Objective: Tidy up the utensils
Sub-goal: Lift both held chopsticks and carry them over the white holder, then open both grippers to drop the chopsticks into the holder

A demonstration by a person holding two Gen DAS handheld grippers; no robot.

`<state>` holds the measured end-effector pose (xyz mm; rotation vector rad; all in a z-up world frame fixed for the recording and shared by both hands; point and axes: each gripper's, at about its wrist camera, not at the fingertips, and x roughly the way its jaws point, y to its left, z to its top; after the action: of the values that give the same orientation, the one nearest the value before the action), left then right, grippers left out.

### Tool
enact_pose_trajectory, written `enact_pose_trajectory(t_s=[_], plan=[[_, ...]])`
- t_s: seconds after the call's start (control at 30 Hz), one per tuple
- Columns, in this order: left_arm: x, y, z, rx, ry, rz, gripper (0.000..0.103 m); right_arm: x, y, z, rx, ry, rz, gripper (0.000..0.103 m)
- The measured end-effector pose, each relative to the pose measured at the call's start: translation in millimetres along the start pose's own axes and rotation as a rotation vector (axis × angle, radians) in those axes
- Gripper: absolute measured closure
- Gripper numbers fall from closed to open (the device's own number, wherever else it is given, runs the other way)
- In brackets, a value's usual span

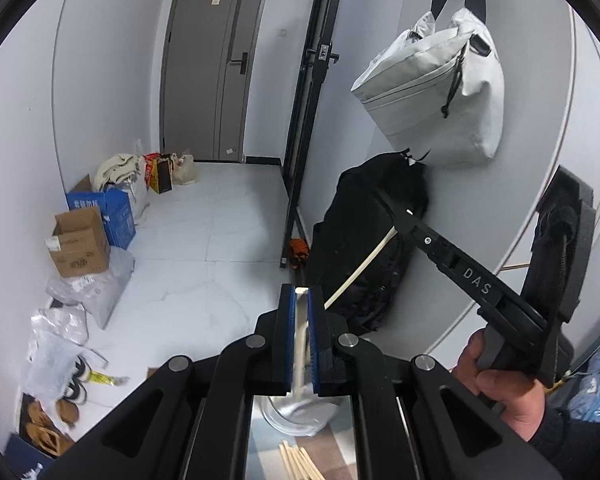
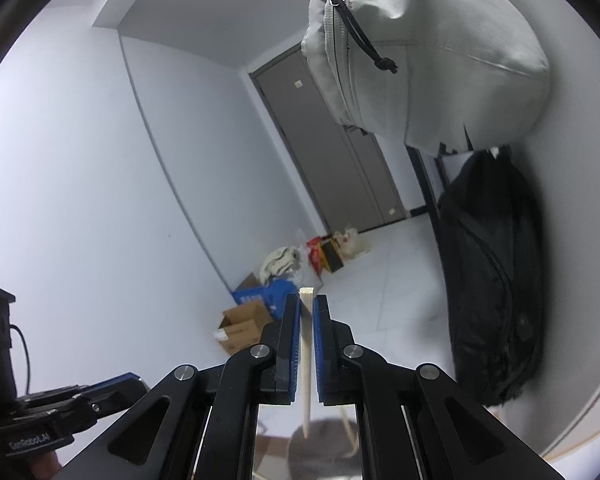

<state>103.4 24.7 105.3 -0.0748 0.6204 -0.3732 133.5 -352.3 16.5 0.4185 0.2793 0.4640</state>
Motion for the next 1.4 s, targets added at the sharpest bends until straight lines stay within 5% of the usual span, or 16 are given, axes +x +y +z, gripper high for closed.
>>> enact_pose_trajectory(t_s=[0.37, 0.77, 1.3, 1.4], plan=[[30.3, 1.2, 18.9, 0.031, 0.006, 0.008, 0.101, 18.5, -9.1, -5.0, -0.061, 0.033, 0.022, 0.097], [71.8, 1.3, 4.9, 0.067, 0.052, 0.017, 0.101, 29.0, -20.1, -27.6, -0.099, 0.107, 0.051, 0.097], [109.8, 2.3, -10.1, 0.047, 0.203, -0.164, 0.101, 43.3, -41.0, -61.9, -0.065, 0.25, 0.109, 0.096], [115.4, 3.9, -11.7, 0.047, 0.231, -0.138, 0.091, 43.1, -46.0, -69.4, -0.052, 0.284, 0.11, 0.08]])
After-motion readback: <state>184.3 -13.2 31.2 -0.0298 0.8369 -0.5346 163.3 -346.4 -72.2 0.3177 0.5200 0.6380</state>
